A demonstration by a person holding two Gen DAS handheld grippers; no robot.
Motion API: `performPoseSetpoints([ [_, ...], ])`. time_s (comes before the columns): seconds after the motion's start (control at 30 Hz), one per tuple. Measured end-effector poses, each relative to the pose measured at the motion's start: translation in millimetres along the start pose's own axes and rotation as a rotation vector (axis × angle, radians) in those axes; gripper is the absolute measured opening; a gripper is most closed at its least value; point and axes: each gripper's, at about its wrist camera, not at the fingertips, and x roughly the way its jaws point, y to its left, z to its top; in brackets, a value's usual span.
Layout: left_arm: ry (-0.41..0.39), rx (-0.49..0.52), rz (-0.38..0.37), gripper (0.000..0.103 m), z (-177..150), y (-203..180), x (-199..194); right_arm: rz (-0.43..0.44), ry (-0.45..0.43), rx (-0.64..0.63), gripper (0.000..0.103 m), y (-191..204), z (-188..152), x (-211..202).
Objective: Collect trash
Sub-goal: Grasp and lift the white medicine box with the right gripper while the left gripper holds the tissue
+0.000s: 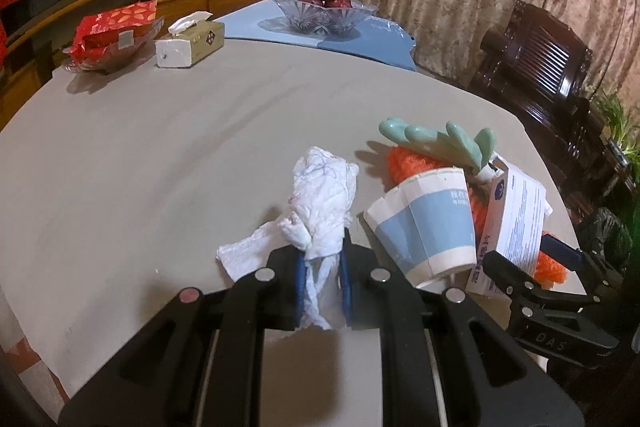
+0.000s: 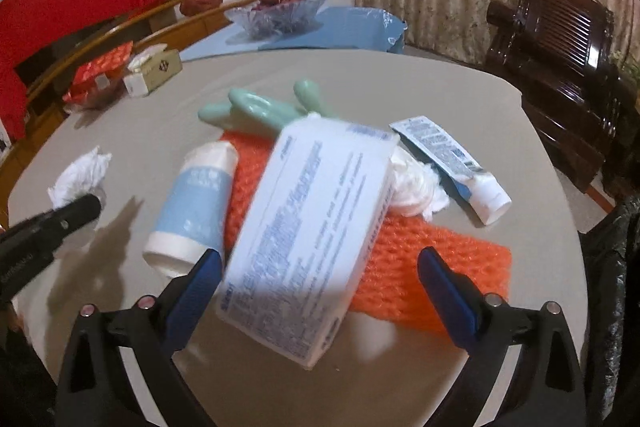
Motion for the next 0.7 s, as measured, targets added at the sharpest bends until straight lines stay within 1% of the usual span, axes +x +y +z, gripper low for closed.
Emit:
performPoseSetpoints([
  [0.23, 0.025, 0.014, -0.003, 0.013, -14.0, -4.2, 0.8, -0.027, -0.01, 0.008, 0.095, -17.7, -7.2, -14.8],
  [0.3, 0.033, 0.019, -0.005, 0.013, -17.1, -7.1, 1.4, -0.02, -0.007, 0.016, 0.089, -19.0, -9.4, -16.1],
  [0.33, 0.036, 0.02, -0.007, 0.013, -18.0, -8.3, 1.6, -0.01, 0.0, 0.021, 0.088, -18.6, -10.4, -14.5],
  [0.37, 0.038, 0.02, -0.009, 0.013, -18.3, -9.3, 1.6, 0.0, 0.009, 0.023, 0.083, -17.7, -10.1, -12.2],
  [0.4, 0.039, 0.022, -0.01, 0.013, -18.7, -10.3, 1.4, 0.014, 0.014, 0.022, 0.076, -15.9, -10.2, -9.7],
  [0.43, 0.039, 0.024, -0.011, 0.013, -19.0, -12.0, 0.5, 0.02, 0.012, 0.018, 0.071, -14.4, -10.7, -8.7],
  [0.47, 0.039, 0.026, -0.012, 0.014, -19.4, -13.4, -0.5, 0.032, 0.017, 0.009, 0.063, -12.3, -10.9, -6.4],
  [0.6, 0.029, 0.038, -0.015, 0.014, -19.1, -18.3, -6.4, 0.048, 0.027, 0.004, 0.061, -11.5, -10.9, -7.6],
  [0.7, 0.022, 0.043, -0.02, 0.014, -18.0, -22.0, -11.0, 0.067, 0.015, 0.008, 0.061, -16.4, -11.0, -18.6],
])
